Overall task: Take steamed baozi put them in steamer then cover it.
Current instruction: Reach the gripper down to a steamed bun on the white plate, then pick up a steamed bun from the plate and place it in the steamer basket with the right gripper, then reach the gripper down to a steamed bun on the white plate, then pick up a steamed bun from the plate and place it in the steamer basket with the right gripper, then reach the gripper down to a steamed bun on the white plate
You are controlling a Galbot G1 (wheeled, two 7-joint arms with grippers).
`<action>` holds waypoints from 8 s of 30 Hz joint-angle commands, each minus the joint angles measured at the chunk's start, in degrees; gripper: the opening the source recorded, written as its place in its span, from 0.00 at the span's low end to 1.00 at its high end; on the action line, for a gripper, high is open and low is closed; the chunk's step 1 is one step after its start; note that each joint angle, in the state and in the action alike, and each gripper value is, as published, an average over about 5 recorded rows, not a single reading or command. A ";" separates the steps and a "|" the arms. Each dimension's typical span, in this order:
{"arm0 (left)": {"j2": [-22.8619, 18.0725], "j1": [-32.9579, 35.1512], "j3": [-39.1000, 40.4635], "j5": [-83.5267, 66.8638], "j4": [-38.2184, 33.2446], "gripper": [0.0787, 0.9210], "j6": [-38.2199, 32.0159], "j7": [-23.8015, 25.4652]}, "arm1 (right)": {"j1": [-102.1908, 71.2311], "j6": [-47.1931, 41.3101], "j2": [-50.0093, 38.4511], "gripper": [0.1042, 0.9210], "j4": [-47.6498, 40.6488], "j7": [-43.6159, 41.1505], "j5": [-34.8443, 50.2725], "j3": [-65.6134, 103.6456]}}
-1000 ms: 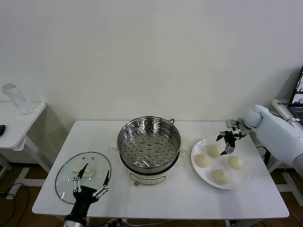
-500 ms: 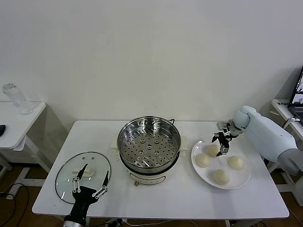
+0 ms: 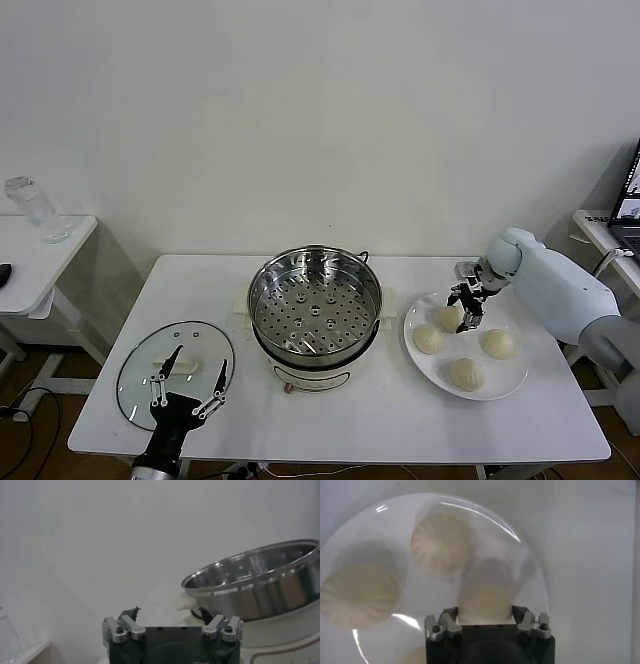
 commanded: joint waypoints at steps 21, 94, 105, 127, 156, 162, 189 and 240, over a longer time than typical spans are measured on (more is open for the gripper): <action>-0.02 0.40 0.13 -0.22 -1.78 0.88 0.06 -0.61 | 32.30 19.54 8.62 0.72 33.44 -0.98 7.50 -19.04; -1.05 1.89 -0.92 0.70 -2.95 0.88 -1.85 -1.21 | 21.56 -11.06 -14.31 0.88 25.27 0.06 27.31 -33.50; -0.73 1.77 -0.80 1.12 -3.21 0.88 -2.01 -1.39 | 13.88 -11.95 -10.83 0.88 23.49 7.00 26.03 -32.23; -0.89 1.59 -1.98 0.80 -3.18 0.88 -2.12 -1.65 | 8.21 -10.31 -3.86 0.88 18.72 10.30 21.85 -28.55; -0.10 -1.03 -2.00 -1.16 -3.72 0.88 -1.52 -1.62 | 37.54 -10.34 -5.58 0.68 28.53 -2.69 28.95 -36.99; 0.02 -1.33 -1.52 -1.28 -3.90 0.88 -1.50 -1.69 | 47.16 -11.68 2.46 0.68 30.36 -6.64 34.93 -38.92; -0.22 -4.60 -1.05 -1.93 -3.19 0.88 -1.26 -1.94 | 35.08 -25.89 32.77 0.65 26.20 10.97 46.46 -44.64; -0.27 -3.93 -0.30 -1.82 -4.14 0.88 -0.81 -2.44 | 28.74 -6.55 -23.72 0.88 35.20 -3.07 22.93 -36.20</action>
